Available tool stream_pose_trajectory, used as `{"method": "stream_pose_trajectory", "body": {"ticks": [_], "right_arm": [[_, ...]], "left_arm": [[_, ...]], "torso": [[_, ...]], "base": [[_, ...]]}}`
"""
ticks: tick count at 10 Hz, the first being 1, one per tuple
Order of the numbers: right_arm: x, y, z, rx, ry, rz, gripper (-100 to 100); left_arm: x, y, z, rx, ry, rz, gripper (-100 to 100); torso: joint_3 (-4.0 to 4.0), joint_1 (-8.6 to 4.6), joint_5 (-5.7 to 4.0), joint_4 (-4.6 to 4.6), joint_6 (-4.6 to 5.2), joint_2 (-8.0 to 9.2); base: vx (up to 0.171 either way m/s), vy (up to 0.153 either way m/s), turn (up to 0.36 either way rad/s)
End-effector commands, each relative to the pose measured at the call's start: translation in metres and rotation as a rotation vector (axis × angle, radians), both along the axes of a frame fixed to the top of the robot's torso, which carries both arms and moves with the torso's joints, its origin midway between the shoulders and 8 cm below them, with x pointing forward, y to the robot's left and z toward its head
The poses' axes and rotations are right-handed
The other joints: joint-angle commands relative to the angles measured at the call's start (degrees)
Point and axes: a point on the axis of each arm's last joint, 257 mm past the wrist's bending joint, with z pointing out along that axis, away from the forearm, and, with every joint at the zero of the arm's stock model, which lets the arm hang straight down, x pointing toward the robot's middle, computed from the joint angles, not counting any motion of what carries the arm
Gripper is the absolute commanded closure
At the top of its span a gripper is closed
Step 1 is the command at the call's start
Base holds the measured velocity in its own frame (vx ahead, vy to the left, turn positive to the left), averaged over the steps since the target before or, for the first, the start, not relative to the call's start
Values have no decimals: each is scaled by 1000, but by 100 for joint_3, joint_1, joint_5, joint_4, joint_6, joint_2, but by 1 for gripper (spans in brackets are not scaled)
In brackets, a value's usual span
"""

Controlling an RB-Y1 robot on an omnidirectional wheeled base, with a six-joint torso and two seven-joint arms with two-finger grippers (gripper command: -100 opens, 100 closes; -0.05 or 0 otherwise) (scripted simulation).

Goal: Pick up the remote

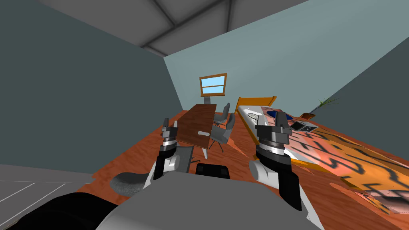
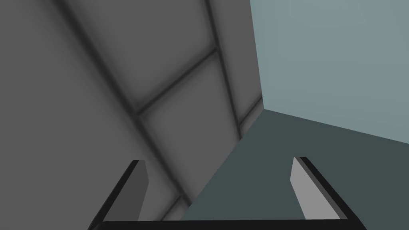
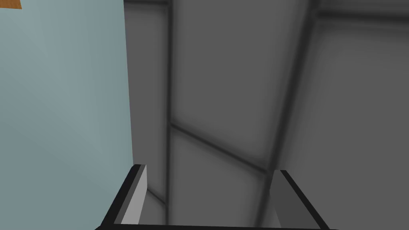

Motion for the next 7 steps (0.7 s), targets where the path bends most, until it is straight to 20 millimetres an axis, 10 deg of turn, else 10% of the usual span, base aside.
{"method": "stream_pose_trajectory", "body": {"ticks": [1,7], "right_arm": [[0,0,0,0,0,0,0],[0,0,0,0,0,0,0]], "left_arm": [[11,-2,-6,20,26,-20,-100],[70,4,-46,30,177,-62,-100]], "torso": [[0,0,0,0,0,0],[23,-25,-5,9,2,40]], "base": [[-41,-24,-48],[-99,-63,-84]]}}
